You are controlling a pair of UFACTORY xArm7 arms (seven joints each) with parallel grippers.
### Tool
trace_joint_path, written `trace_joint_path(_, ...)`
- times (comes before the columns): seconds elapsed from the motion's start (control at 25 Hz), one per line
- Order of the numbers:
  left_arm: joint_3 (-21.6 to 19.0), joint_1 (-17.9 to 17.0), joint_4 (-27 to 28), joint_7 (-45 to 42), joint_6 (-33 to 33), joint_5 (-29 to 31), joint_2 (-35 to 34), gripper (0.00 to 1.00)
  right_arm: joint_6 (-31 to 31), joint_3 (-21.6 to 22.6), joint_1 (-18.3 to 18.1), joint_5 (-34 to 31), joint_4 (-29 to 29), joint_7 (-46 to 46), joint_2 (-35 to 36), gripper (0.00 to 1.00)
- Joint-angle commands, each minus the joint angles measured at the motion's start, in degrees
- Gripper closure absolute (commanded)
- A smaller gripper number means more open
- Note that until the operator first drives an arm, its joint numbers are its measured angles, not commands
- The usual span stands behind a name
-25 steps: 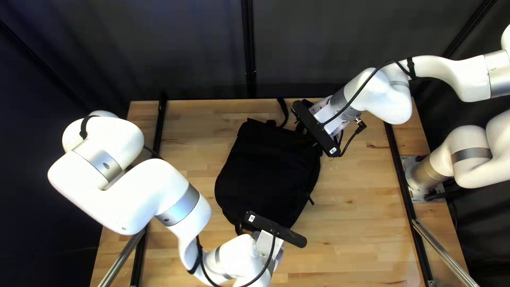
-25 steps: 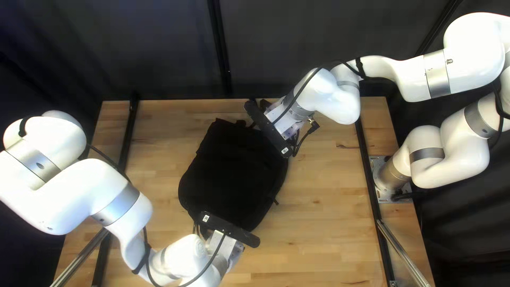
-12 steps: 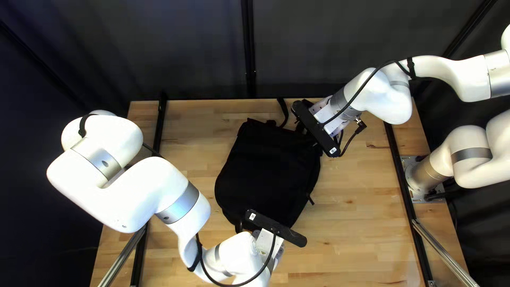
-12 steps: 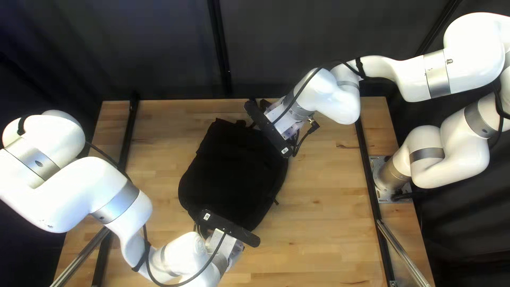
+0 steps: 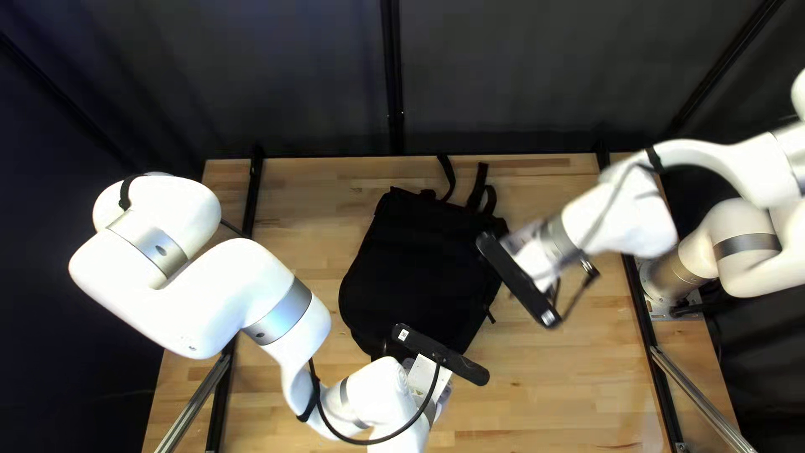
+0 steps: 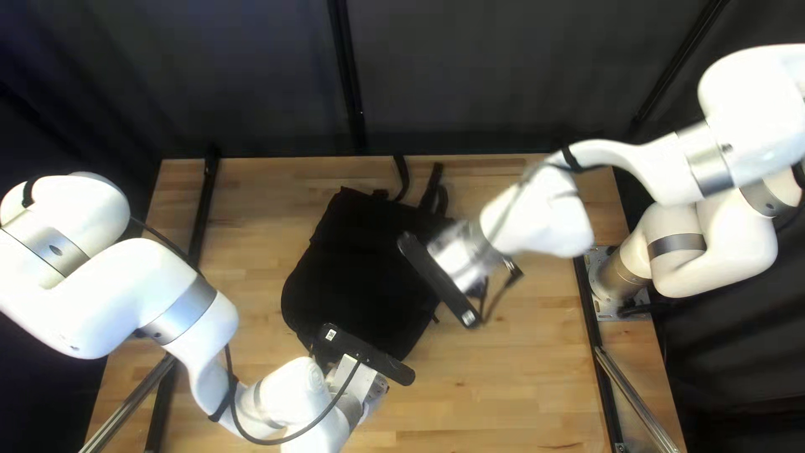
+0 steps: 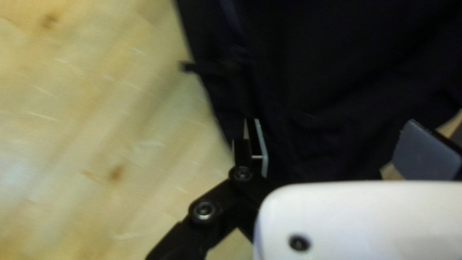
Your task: Remove a lunch box from a kids backpack
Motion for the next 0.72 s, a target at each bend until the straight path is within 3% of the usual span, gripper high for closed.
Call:
trace_joint_path(0.04,-0.07,-0.29,-0.10,-0.09,0.55,-0.02,-0.12,1.00,-4.85,6.36,-3.13,-6.03,-0.12,7.12,3.32,0.00)
trace_joint_path(0.16,-0.11,-0.31,0.21,0.31,0.90,-0.11,-0.05,1.00,-9.12,12.58,-8.39,-14.27,-0.45,14.29,5.32,0.00)
trace_joint_path(0.32,-0.07,-0.35,-0.16,0.22,0.76,0.13,-0.13,1.00,-13.07,24.60,-20.10,-32.33,-0.07,27.36,6.17,0.00)
trace_joint_path(0.56,-0.13,-0.63,-1.16,-0.62,0.55,0.47,-0.45,1.00,-10.23,34.61,-28.22,-47.20,2.53,36.46,5.52,0.00)
trace_joint_path(0.72,-0.13,-0.72,-1.47,-0.85,0.50,0.58,-0.53,1.00,-9.43,38.76,-32.62,-54.54,3.83,41.16,6.39,0.00)
